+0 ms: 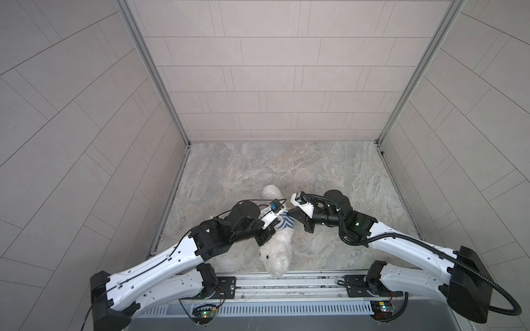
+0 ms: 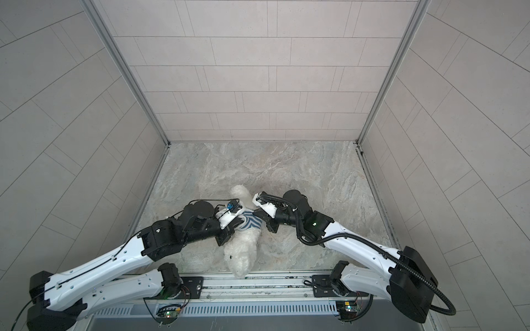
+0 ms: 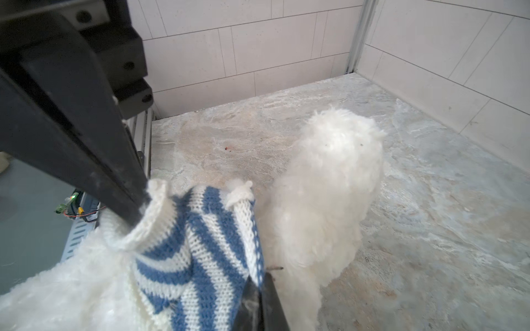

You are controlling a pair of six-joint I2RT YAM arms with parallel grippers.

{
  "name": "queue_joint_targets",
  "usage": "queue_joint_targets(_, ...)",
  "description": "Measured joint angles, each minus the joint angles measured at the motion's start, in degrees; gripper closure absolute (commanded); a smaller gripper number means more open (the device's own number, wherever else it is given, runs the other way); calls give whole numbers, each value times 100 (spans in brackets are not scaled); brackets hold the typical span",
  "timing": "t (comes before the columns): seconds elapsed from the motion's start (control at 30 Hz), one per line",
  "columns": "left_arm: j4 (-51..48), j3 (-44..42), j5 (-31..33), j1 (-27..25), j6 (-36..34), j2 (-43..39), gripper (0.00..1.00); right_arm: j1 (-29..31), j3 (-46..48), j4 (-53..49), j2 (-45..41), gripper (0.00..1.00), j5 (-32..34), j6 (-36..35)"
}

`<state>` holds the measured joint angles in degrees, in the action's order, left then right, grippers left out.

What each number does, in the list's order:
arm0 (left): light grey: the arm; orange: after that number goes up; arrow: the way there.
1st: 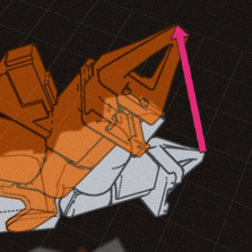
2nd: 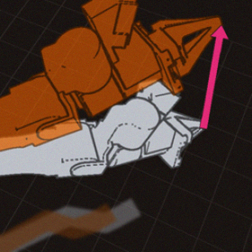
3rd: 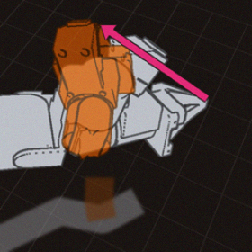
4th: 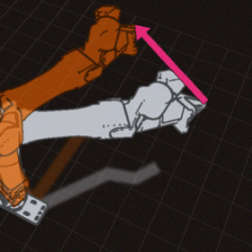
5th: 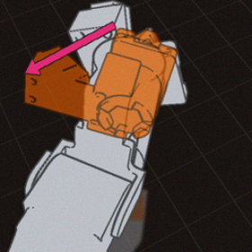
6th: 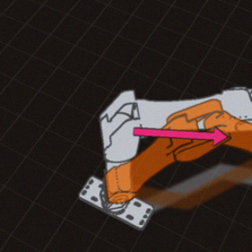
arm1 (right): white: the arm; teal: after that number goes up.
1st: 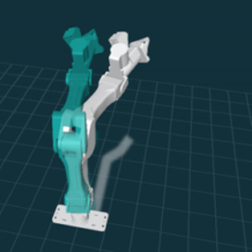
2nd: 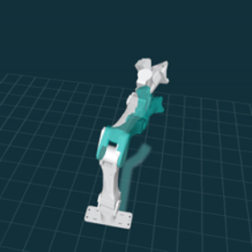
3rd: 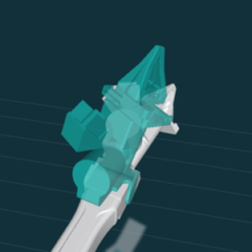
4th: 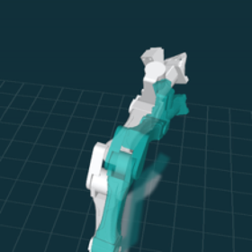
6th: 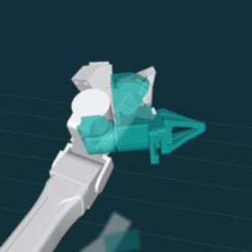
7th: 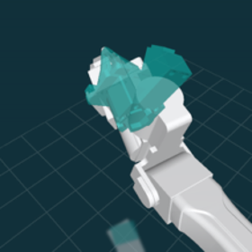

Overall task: Dress the teddy bear
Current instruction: 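Grasp the sweater edge with the right gripper while the left holds the hem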

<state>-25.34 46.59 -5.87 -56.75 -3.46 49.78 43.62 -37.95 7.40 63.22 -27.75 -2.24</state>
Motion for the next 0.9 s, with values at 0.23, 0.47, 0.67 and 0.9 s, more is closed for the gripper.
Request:
queue_joint_targets(0.23, 37, 0, 127, 0, 0, -256, 100, -131, 44, -208, -50, 100, 479, 358)
queue_joint_targets(0.47, 92, -2, 195, -2, 28, -382, 100, -190, 37, -240, -94, 100, 505, 601)
queue_joint_targets(0.67, 337, -92, 297, -2, 203, -732, 100, -201, -186, -520, 35, 100, 560, 750)
queue_joint_targets(0.9, 691, -352, 481, -7, 468, -935, 100, -216, -201, -625, 136, 100, 553, 852)
